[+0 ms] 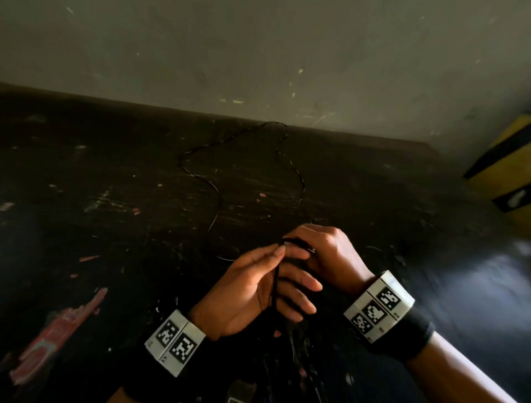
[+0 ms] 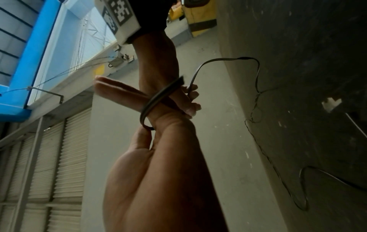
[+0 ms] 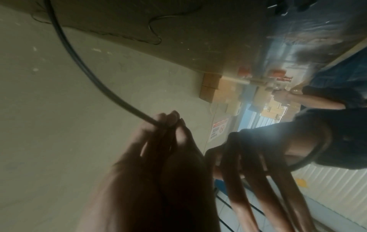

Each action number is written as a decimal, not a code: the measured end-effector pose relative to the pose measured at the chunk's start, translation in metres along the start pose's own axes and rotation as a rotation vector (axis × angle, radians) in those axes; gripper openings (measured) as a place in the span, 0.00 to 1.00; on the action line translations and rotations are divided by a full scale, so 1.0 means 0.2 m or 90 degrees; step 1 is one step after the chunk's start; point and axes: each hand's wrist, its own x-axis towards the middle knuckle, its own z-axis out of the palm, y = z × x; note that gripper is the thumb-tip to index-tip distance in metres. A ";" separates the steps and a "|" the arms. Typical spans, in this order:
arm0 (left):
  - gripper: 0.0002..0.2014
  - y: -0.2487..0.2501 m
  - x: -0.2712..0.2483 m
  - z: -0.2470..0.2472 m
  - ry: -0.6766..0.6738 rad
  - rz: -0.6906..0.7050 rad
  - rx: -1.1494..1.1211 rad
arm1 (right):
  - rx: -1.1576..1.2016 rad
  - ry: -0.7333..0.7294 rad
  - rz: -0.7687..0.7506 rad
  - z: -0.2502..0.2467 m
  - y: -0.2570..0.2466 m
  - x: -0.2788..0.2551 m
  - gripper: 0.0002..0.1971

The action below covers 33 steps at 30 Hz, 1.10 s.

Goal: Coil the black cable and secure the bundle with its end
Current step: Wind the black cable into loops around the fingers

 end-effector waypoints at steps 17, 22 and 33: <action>0.19 0.16 0.21 -0.22 0.175 0.208 0.079 | 0.025 -0.149 0.068 0.19 -0.12 -0.04 0.15; 0.18 0.22 0.20 -0.30 0.204 0.215 0.127 | 0.006 -0.268 0.145 0.14 -0.10 -0.01 0.11; 0.18 0.11 0.18 -0.36 0.208 0.175 0.105 | -0.143 -0.311 0.045 0.01 -0.27 0.09 0.10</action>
